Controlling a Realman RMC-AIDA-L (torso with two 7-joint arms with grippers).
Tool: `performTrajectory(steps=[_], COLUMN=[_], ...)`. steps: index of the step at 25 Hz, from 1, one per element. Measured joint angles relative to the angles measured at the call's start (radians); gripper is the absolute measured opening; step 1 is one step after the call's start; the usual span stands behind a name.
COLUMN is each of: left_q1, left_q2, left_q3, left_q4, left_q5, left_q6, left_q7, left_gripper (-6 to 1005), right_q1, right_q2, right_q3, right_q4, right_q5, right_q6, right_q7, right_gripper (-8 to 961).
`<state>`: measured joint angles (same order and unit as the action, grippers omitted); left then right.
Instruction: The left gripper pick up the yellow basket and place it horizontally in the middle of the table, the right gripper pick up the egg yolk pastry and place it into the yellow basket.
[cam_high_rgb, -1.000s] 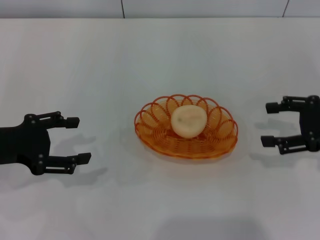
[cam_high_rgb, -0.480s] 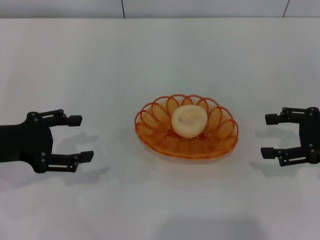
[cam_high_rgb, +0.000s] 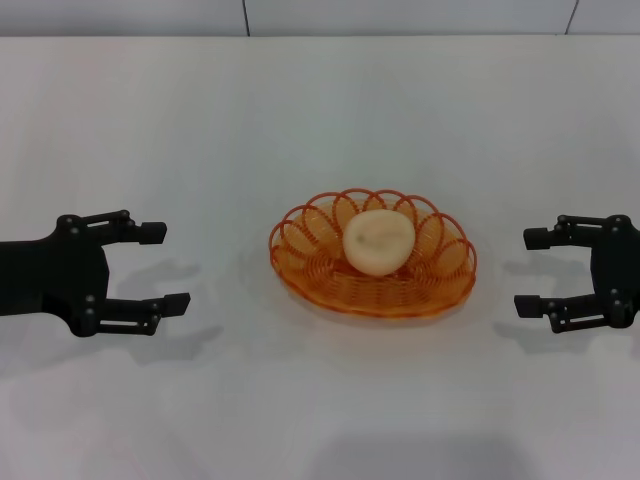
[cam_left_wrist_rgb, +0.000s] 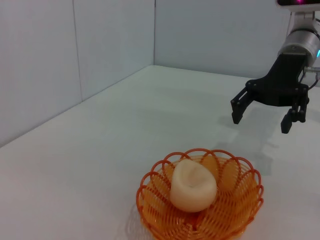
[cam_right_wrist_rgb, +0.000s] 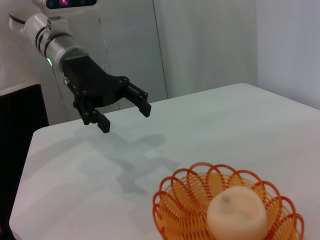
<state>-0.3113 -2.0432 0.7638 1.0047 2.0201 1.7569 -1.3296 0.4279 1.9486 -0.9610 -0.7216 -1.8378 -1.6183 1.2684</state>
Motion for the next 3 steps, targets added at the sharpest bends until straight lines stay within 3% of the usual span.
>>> performTrajectory(steps=[3], left_q1=[0.0], left_q2=[0.0], left_q3=[0.0], left_q4=[0.0], left_q5=[0.0], left_q6=[0.0], left_q7=[0.0], left_gripper=[868], right_q1=[0.0], right_q2=[0.004], right_q3=[0.0], right_q4=[-0.001], right_q5=[0.0], right_q6=[0.0], right_q7=[-0.003], right_gripper=[859])
